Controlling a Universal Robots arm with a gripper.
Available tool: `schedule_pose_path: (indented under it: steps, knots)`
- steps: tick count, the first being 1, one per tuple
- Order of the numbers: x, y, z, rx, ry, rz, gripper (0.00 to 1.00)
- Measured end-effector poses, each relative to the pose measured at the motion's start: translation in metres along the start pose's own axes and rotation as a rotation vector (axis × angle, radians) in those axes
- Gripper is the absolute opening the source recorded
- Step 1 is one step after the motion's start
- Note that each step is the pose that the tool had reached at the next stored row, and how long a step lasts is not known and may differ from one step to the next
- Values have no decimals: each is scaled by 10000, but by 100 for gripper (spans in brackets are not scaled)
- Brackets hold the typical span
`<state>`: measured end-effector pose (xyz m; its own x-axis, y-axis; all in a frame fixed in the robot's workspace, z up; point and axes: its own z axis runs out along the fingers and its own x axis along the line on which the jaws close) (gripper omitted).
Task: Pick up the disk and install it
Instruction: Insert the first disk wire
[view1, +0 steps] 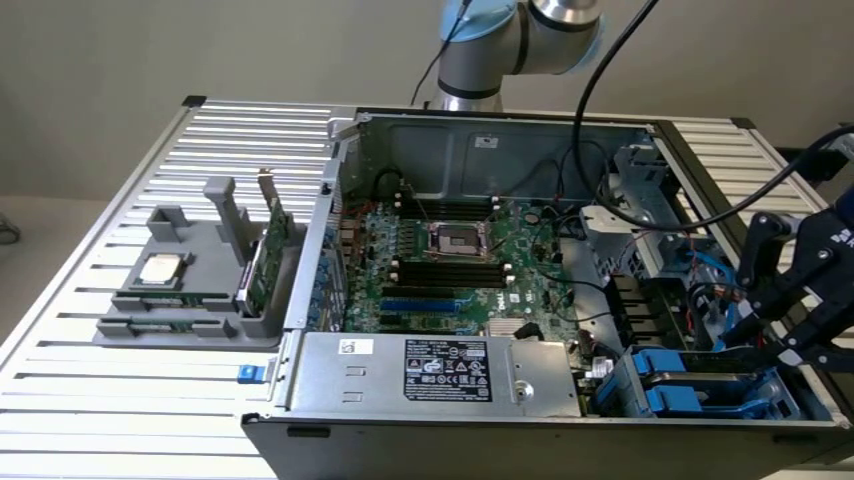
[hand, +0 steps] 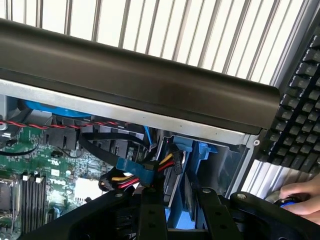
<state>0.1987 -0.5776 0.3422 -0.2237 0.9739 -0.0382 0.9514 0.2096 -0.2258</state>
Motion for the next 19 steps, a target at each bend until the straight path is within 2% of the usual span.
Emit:
schedule_pose_path:
  steps: [5,14,17,19]
  knots:
    - [-8,6,18,-12,-64,-278,31]
    - [-11,22,33,-60,-192,-1123,31]
    - [-11,24,33,-84,-185,-1343,31]
    - [-11,23,35,-108,-127,-1419,31]
